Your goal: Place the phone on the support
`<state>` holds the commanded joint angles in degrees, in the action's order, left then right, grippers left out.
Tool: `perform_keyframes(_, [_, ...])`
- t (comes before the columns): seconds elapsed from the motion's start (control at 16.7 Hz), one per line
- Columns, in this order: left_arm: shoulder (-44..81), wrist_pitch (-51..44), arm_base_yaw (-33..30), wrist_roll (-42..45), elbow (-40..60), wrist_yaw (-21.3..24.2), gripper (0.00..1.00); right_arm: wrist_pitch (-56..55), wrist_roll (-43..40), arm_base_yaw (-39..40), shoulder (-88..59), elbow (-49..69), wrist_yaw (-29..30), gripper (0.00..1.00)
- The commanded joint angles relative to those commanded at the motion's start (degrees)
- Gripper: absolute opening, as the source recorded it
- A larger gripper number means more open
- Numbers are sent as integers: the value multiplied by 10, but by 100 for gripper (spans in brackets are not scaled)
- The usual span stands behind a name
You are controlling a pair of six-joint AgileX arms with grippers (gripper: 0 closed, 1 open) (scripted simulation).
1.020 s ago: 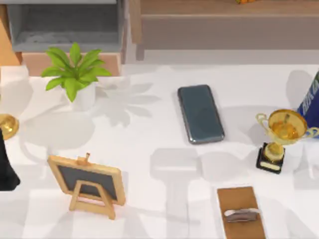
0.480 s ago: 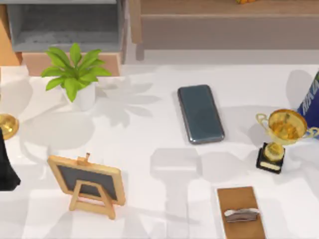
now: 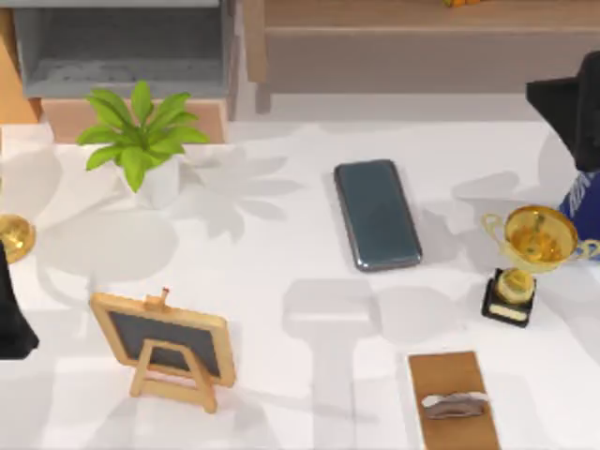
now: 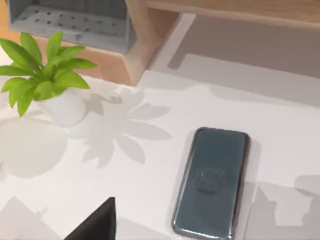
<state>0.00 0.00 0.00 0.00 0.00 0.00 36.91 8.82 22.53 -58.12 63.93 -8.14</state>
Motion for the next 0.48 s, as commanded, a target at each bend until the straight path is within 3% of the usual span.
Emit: perform_keyframes(0.48, [0, 0, 0, 0, 0, 0, 100, 193, 58, 70, -427, 473, 1, 100])
